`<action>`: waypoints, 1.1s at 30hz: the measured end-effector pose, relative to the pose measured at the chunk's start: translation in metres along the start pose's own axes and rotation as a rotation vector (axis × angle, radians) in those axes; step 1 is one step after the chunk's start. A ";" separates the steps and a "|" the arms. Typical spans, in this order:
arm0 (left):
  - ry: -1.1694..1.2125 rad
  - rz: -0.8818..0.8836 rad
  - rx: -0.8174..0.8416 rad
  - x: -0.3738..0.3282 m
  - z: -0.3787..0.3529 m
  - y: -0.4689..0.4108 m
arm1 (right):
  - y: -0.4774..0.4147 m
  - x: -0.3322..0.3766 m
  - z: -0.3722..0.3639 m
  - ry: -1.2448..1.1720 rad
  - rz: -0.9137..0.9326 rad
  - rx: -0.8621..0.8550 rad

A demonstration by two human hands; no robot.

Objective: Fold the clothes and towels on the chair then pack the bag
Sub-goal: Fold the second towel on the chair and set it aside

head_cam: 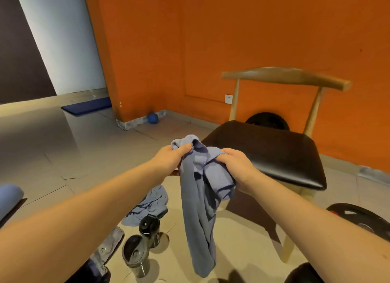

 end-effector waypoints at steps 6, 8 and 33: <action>-0.251 -0.117 -0.019 0.026 -0.019 -0.015 | -0.002 -0.006 0.007 -0.142 -0.049 0.012; -0.254 -0.144 -0.010 0.032 -0.025 -0.019 | -0.006 -0.012 0.007 -0.187 -0.093 0.011; -0.376 -0.444 0.415 0.022 -0.084 -0.095 | -0.007 -0.059 0.086 0.274 -0.210 -0.151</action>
Point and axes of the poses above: each hand's wrist, its own y-axis away from the middle knuckle, its own z-axis out of the back of the hand, x = y × z, the point moved 1 cm from there along -y, towards the middle knuckle, and after that the axes turned 7 degrees about y, right-handed, at the moved point
